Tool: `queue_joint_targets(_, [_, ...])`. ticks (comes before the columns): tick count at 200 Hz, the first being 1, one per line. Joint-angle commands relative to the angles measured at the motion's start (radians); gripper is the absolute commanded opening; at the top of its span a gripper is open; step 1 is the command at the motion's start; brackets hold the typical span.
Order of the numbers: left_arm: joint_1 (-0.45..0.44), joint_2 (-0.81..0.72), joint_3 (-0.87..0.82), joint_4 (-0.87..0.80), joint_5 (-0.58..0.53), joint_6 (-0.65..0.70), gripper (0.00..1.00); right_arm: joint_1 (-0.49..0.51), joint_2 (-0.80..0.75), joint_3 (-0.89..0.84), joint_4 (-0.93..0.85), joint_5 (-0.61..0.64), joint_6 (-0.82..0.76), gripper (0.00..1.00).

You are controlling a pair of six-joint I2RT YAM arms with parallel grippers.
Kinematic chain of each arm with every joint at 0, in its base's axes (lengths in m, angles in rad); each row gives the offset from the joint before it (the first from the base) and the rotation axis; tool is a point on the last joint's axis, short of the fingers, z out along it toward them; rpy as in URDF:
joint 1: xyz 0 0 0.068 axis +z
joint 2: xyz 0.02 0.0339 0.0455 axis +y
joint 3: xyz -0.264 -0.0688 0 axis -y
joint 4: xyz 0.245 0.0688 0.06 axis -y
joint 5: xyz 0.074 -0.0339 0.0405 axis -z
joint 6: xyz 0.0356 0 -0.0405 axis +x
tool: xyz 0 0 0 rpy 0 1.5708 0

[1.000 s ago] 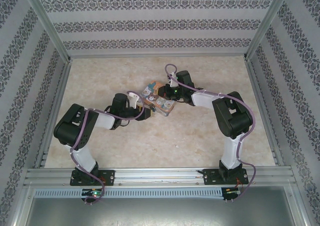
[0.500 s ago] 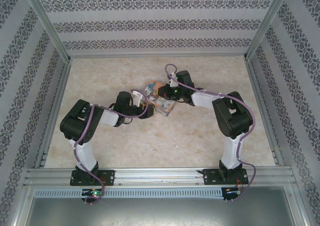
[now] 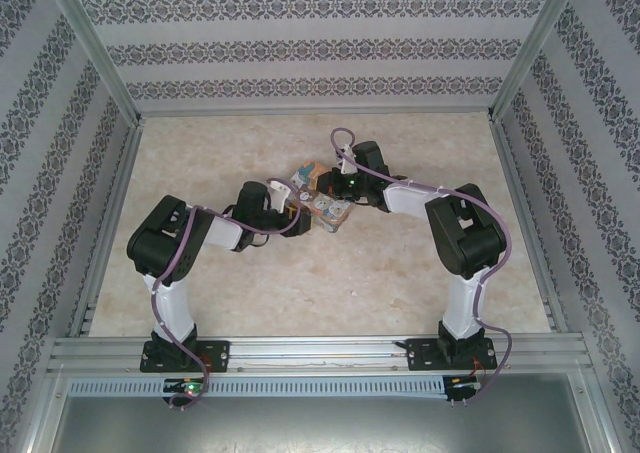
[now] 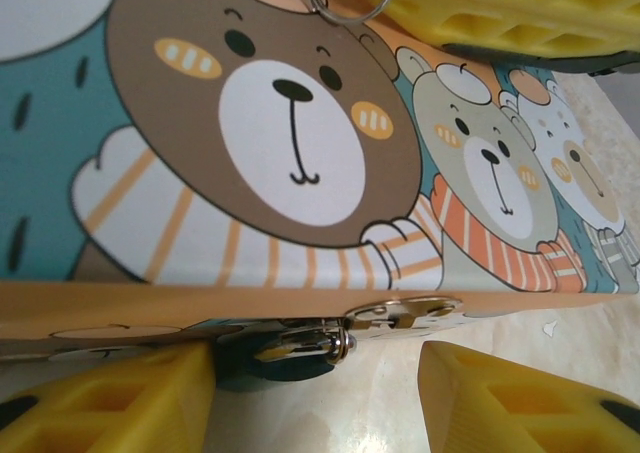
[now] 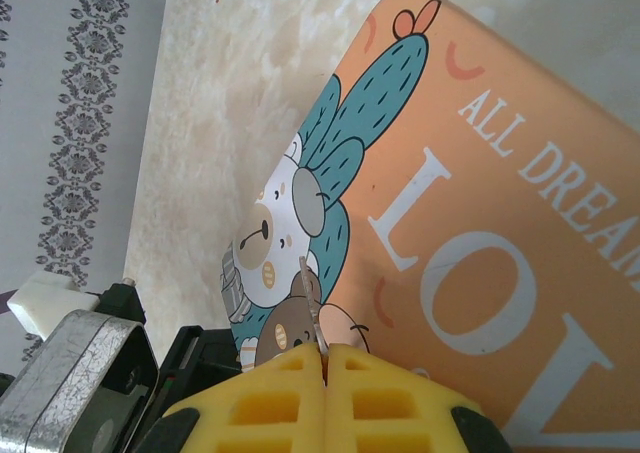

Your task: Unlock the padlock with the key

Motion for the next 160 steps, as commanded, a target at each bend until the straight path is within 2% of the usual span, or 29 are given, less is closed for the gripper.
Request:
queue_joint_targets(1, [-0.049,0.024,0.018,-0.008,0.018,0.029,0.54,0.016,0.032,-0.035,-0.14,0.011,-0.015,0.0])
queue_joint_targets(113, [-0.09,0.041,0.025,0.004,-0.028,0.01,0.48,0.017,0.027,-0.039,-0.144,0.011,-0.018,0.0])
queue_joint_targets(160, [-0.09,0.032,-0.001,0.08,-0.008,-0.061,0.45,0.017,0.029,-0.038,-0.147,0.011,-0.018,0.0])
